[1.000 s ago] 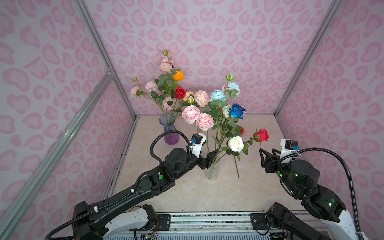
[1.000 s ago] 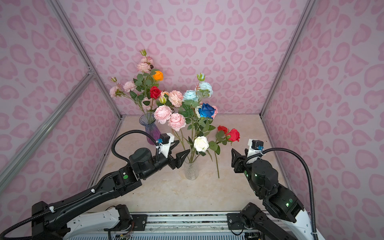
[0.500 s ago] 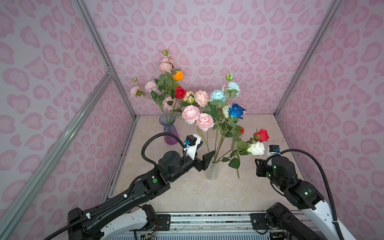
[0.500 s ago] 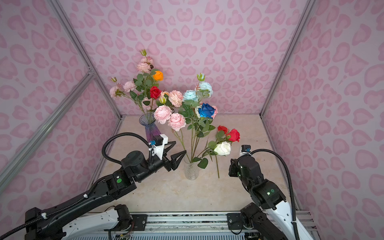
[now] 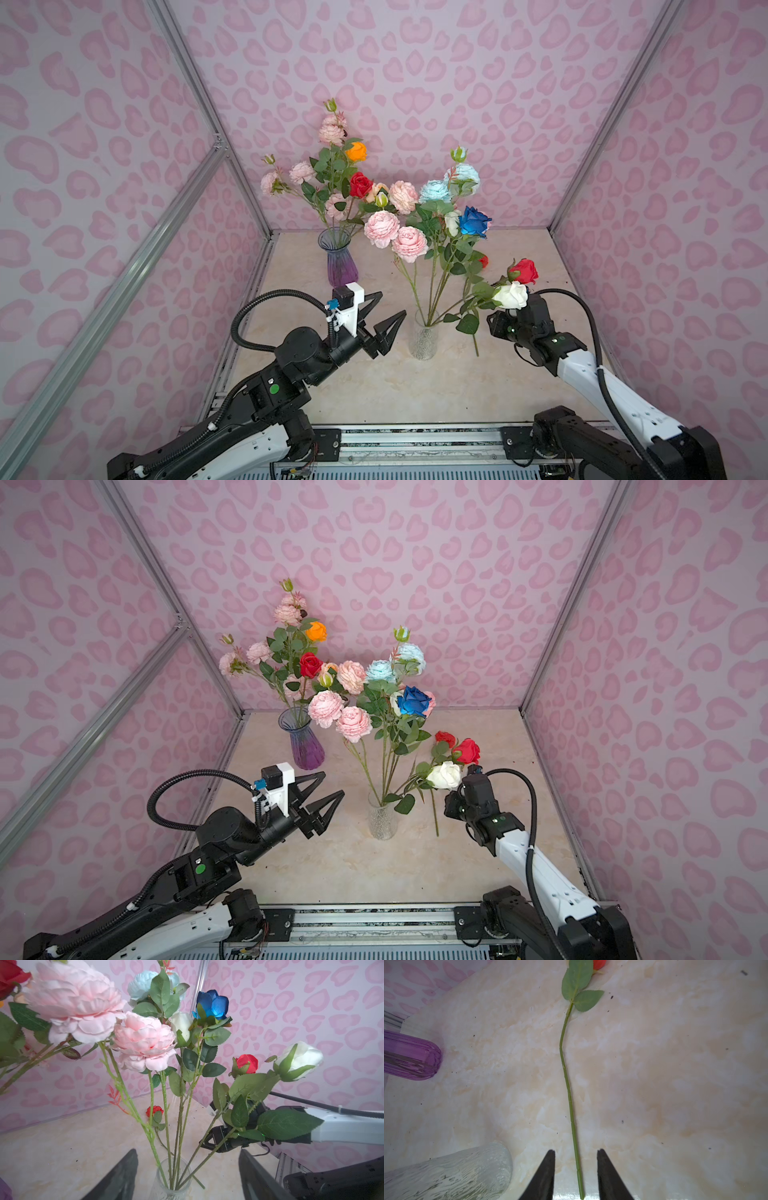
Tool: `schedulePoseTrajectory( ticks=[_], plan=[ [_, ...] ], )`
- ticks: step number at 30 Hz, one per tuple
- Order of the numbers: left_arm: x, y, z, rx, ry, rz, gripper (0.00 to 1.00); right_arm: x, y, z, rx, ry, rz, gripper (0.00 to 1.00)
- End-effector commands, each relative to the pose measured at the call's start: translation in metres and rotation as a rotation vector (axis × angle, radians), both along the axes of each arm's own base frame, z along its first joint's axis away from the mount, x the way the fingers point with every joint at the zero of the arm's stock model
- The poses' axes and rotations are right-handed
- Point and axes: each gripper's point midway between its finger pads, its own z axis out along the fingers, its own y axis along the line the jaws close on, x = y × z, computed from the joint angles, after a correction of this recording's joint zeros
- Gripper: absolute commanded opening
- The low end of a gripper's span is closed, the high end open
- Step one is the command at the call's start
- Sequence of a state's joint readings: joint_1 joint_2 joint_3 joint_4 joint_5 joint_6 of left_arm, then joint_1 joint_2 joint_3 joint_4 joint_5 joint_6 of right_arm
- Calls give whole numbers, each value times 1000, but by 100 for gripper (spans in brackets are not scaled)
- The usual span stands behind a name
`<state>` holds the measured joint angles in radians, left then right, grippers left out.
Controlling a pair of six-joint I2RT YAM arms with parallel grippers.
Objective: Arrange the flowers into the vase
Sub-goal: 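Open left gripper and withdraw while right gripper moves toward the red rose, then grasp the red rose stem lying on the table with right gripper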
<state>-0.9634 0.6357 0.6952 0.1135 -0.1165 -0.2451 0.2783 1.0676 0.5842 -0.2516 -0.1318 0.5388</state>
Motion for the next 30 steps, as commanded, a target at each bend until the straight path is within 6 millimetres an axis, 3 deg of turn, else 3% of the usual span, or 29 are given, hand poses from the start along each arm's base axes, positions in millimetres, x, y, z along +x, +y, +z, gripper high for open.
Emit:
schedulePoseTrajectory(
  ticks=[1,11,20,26,30],
  plan=[
    [-2,12,-3,-41,26,27,78,29,15,-3,37,-24,33,38],
    [-11,31,-25,-75,75,44,79,82,32,-60,-59,136,131,44],
    [-12,37,-30,-75,75,56,80,105,35,-95,-198,248,201,37],
    [-11,39,-29,-69,66,69,81,107,30,-108,-251,286,181,11],
    [-11,40,-28,-65,63,72,81,107,28,-98,-249,254,158,0]
  ],
)
